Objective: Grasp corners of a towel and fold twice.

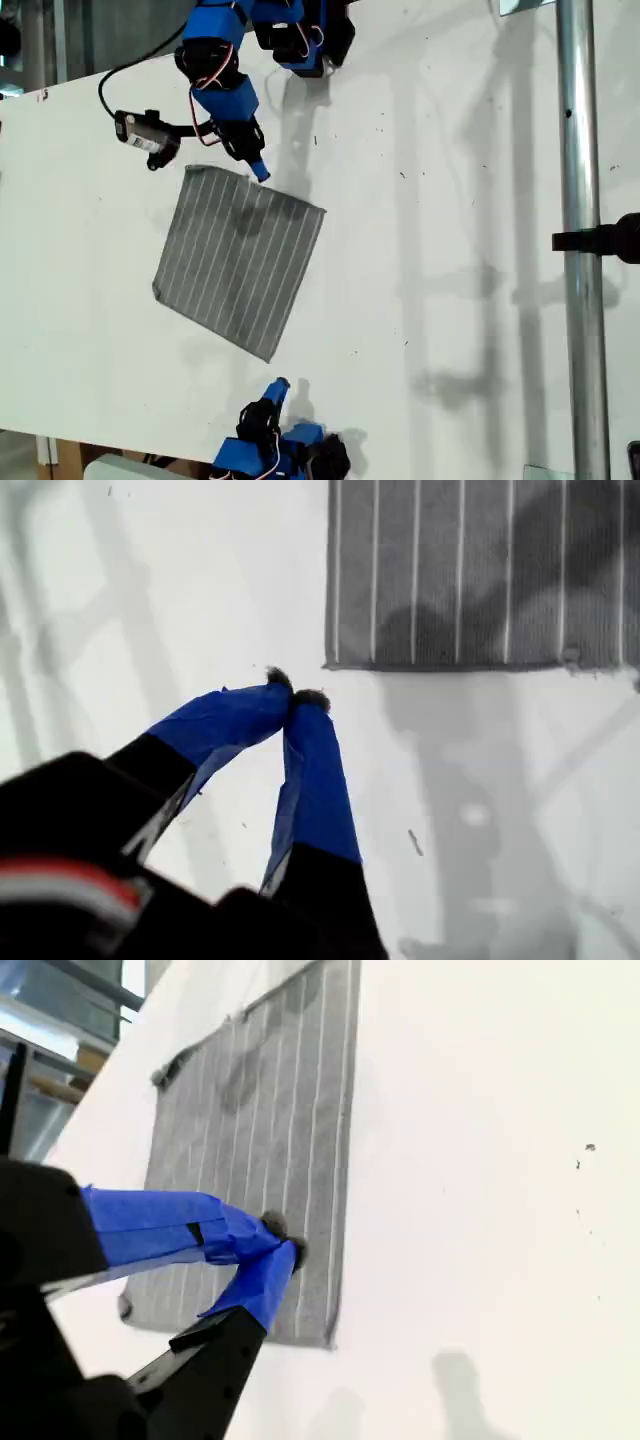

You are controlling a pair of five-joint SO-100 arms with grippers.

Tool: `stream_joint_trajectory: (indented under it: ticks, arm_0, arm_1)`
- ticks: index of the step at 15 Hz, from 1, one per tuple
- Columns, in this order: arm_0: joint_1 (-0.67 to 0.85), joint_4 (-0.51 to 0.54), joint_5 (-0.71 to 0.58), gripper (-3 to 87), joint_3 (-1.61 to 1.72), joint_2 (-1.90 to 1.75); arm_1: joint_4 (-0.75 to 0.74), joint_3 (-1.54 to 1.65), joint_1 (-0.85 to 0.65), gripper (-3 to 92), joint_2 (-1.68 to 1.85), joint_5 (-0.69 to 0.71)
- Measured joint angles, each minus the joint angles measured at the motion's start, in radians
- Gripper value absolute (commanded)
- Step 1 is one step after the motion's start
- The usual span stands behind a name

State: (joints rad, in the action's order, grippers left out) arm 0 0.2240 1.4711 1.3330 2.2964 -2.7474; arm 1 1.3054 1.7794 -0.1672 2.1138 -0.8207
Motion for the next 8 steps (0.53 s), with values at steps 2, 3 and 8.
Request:
stream_joint_trajectory:
  ticks: [2,3,8]
  arm_0:
    - [0.014,0.143,-0.044,-2.9,-0.193,0.146]
    - [0.014,0.164,-0.061,-2.9,-0.23,0.155]
    - [0.023,0.176,-0.121,-2.6,-0.242,0.143]
  arm_1:
    - [0.003,-0.17,0.037,2.9,-0.212,0.115]
    - [0.011,-0.198,0.046,24.1,-0.262,0.141]
    - [0.103,-0.298,0.046,34.3,-0.477,0.256]
